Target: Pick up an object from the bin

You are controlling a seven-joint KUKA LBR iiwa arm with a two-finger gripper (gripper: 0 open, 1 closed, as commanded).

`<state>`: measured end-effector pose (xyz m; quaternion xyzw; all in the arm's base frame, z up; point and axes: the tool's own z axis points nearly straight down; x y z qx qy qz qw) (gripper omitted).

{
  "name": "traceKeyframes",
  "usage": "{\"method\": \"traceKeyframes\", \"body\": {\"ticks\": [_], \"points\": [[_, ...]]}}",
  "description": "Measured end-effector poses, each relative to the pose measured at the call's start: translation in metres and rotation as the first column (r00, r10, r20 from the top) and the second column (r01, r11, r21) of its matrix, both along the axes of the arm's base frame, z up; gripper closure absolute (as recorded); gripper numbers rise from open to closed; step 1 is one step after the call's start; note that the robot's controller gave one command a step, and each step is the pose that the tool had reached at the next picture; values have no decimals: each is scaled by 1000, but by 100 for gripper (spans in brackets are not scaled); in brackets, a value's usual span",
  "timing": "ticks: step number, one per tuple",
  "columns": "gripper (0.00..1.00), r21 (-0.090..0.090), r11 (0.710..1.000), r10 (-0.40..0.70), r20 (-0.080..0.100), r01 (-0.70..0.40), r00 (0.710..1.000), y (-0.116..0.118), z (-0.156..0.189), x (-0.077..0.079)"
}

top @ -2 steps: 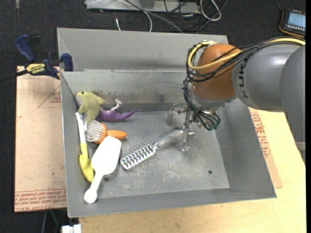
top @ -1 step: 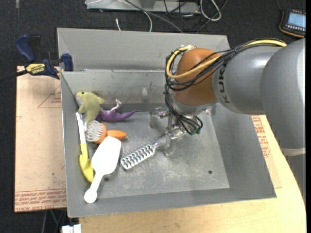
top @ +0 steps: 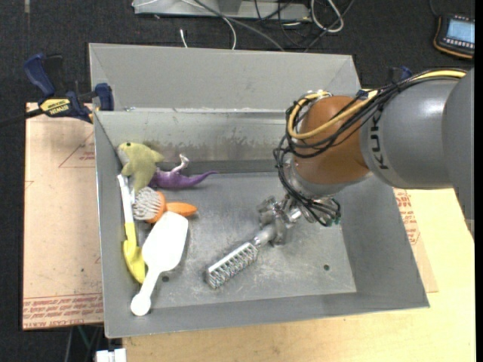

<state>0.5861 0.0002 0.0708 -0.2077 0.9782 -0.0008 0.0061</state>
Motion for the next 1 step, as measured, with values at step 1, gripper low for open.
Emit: {"method": "traceKeyframes", "body": {"ticks": [1], "points": [[100, 0, 1000, 0, 0, 0, 1000, 0, 0, 0]]}}
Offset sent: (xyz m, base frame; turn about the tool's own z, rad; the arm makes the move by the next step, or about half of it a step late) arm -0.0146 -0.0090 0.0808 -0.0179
